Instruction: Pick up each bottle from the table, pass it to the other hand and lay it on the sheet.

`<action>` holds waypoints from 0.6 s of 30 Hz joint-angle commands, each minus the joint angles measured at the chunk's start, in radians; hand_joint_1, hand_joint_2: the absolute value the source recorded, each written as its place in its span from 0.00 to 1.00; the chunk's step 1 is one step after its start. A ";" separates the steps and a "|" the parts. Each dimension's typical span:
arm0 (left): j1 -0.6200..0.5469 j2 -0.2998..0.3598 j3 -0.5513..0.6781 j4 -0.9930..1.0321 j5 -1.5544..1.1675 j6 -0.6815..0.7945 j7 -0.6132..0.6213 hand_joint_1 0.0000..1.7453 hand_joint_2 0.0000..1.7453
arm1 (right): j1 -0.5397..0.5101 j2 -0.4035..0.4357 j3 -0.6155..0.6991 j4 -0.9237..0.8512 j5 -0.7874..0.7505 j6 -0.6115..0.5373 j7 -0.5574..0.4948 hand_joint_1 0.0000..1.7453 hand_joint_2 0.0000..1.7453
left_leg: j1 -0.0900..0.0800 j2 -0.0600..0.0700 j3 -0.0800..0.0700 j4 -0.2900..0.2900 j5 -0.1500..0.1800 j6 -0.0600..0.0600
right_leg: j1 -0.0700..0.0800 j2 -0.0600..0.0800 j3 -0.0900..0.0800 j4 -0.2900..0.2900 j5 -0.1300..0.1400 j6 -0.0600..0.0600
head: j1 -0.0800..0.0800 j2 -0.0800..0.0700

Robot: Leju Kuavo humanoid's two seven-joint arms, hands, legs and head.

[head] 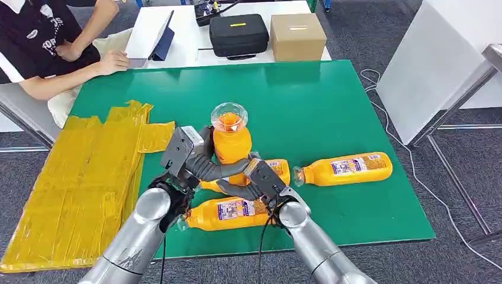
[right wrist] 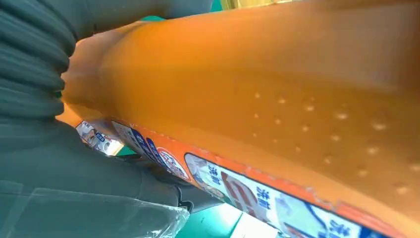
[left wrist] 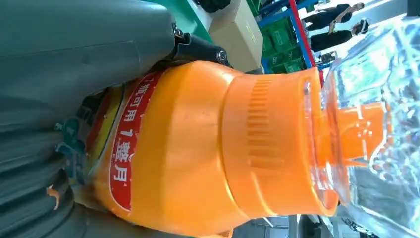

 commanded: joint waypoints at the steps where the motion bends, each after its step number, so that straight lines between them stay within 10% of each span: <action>1: -0.005 0.020 -0.012 -0.010 0.005 0.000 -0.005 1.00 1.00 | -0.020 -0.005 0.013 -0.007 0.006 -0.004 0.004 1.00 1.00 | 0.001 0.001 0.003 0.000 -0.002 -0.002 | 0.001 0.000 0.004 -0.001 -0.001 0.000 | 0.000 0.000; 10: 0.098 0.106 0.068 -0.110 -0.005 0.069 -0.051 1.00 1.00 | 0.016 0.026 0.031 -0.080 0.026 -0.014 -0.005 1.00 1.00 | 0.001 0.005 0.005 -0.001 -0.003 -0.003 | 0.001 0.004 0.004 -0.002 -0.001 -0.001 | 0.000 0.000; 11: 0.114 0.120 0.098 -0.127 -0.001 0.080 -0.058 1.00 1.00 | 0.027 0.023 0.020 -0.116 0.027 -0.022 -0.002 0.73 1.00 | 0.000 0.004 0.004 -0.001 -0.002 -0.002 | 0.000 0.003 0.003 -0.001 -0.001 0.000 | 0.000 0.000; 12: 0.129 0.130 0.127 -0.143 0.003 0.093 -0.067 1.00 1.00 | 0.037 0.019 0.009 -0.145 0.027 -0.030 0.002 0.00 1.00 | 0.001 0.004 0.005 -0.001 -0.003 -0.003 | 0.001 0.002 0.005 -0.002 -0.001 -0.001 | 0.000 0.000; 18: 0.245 0.200 0.292 -0.281 -0.059 0.148 -0.107 1.00 1.00 | 0.094 -0.037 -0.037 -0.272 0.052 -0.085 -0.014 0.00 1.00 | 0.001 0.003 0.004 -0.001 -0.002 -0.002 | 0.001 0.002 0.003 -0.001 -0.001 0.000 | 0.000 0.000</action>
